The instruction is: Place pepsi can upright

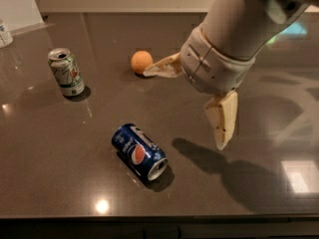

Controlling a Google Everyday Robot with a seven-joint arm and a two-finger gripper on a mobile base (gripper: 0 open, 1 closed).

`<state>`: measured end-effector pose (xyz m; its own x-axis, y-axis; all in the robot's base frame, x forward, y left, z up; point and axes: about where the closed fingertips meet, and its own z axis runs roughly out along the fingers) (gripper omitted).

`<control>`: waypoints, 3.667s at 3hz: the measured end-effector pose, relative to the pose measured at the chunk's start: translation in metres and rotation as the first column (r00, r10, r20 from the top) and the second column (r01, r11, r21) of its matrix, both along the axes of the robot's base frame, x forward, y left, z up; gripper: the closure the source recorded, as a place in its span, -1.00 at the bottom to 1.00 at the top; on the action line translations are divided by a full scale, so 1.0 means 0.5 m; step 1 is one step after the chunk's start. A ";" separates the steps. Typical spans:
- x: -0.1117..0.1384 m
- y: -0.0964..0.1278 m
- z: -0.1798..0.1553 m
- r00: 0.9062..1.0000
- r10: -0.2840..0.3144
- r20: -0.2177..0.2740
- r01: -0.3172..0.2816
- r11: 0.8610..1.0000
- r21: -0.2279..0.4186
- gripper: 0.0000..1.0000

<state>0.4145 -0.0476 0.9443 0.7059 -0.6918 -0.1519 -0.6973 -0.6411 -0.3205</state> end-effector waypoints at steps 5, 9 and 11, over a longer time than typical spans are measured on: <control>-0.065 0.167 -0.151 0.637 0.770 0.034 -0.764 0.637 -0.099 -1.00; -0.072 0.183 -0.165 0.487 0.873 0.005 -0.856 0.478 -0.197 -1.00; -0.070 0.187 -0.192 0.394 0.918 -0.040 -0.889 0.370 -0.271 -1.00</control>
Offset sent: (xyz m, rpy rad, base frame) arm -0.0275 0.0794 -0.0479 -0.0101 -0.0141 0.6888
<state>0.3795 0.0461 0.8481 0.9287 0.3706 0.0129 0.3698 -0.9230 -0.1069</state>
